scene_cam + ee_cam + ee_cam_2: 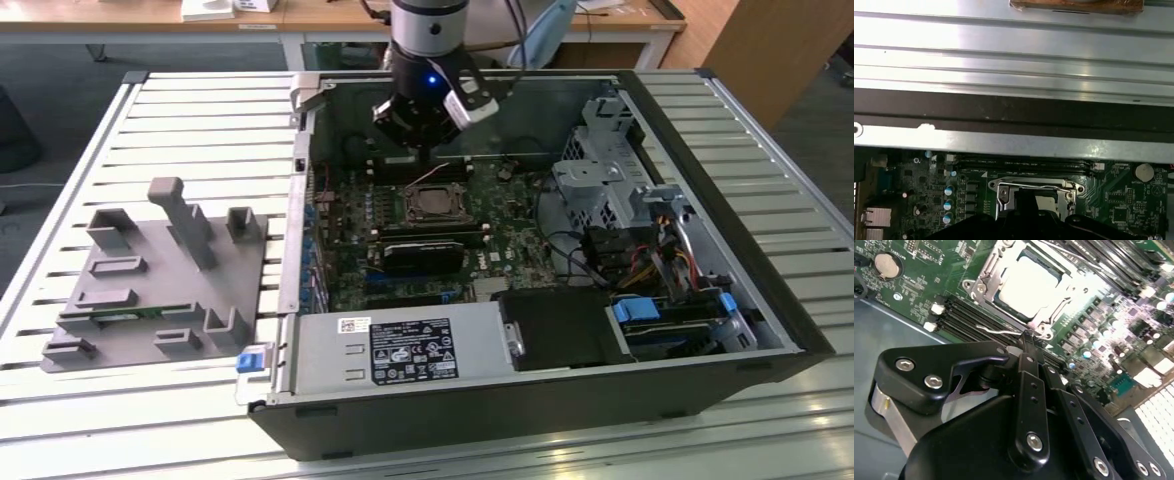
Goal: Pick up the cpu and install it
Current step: 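Install the first cpu locking lever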
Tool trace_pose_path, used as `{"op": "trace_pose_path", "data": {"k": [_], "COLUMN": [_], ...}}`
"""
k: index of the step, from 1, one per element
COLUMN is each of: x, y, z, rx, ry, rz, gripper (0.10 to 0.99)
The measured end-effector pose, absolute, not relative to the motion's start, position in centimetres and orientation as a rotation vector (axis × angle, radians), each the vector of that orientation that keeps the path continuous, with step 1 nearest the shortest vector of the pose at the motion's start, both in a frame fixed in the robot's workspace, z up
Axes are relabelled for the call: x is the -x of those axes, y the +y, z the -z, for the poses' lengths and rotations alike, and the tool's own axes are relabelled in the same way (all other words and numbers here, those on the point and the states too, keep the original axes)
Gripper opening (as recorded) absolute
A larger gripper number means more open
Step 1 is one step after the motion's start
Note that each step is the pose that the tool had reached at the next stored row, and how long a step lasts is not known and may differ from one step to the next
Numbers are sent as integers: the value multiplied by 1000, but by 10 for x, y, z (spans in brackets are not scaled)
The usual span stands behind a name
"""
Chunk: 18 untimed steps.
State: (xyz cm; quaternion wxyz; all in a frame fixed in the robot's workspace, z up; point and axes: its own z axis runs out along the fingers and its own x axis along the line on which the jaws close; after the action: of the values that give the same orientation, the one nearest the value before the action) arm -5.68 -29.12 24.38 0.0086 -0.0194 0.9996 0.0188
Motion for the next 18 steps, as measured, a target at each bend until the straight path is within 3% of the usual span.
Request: {"op": "trace_pose_path", "data": {"k": [18], "x": [46], "y": [-283], "z": [-229], "rx": [59], "ry": [3123], "rz": [-59], "gripper": [106]}}
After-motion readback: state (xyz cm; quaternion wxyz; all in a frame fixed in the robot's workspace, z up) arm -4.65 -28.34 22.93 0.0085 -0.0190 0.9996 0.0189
